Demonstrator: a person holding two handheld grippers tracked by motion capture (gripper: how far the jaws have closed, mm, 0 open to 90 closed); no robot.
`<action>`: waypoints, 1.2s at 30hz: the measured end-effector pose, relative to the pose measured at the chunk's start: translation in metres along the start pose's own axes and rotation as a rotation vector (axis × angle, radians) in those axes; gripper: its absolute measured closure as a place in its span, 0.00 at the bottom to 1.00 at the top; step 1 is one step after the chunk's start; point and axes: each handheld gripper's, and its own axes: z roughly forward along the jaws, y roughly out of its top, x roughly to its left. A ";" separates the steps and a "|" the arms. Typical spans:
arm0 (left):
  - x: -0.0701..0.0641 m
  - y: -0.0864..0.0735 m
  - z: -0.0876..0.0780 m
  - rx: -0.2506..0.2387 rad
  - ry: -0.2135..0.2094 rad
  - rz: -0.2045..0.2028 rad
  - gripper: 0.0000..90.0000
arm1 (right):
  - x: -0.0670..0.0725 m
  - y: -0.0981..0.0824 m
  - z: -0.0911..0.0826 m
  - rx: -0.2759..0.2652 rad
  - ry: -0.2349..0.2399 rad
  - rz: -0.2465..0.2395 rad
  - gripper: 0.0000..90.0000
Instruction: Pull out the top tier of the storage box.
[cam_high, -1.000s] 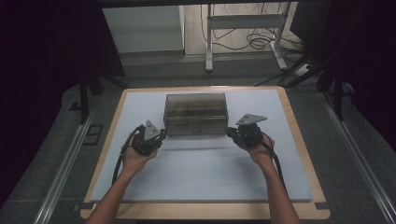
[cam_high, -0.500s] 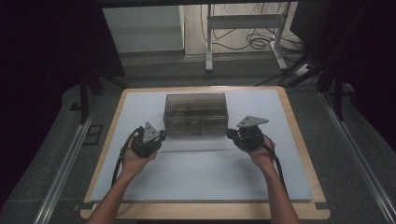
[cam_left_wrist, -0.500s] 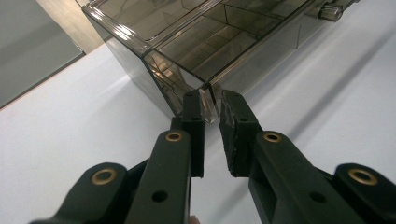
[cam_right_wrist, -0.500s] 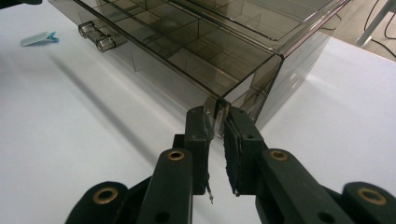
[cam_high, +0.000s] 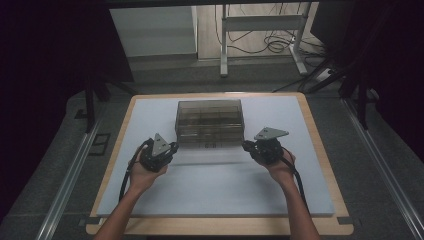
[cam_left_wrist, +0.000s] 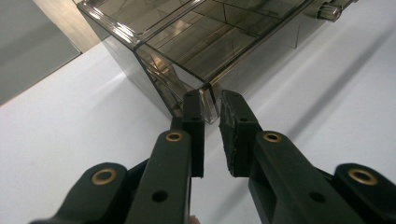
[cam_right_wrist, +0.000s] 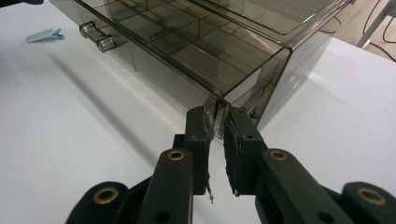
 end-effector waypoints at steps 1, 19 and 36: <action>0.000 0.000 0.000 0.000 0.000 0.001 0.90 | 0.001 0.000 -0.001 -0.001 0.001 -0.001 0.87; -0.005 -0.004 -0.005 -0.005 -0.006 0.002 0.90 | 0.008 -0.006 -0.005 -0.006 -0.006 -0.010 0.87; -0.005 -0.005 -0.004 0.003 -0.003 0.021 0.87 | 0.006 -0.007 -0.007 -0.009 0.013 0.004 0.87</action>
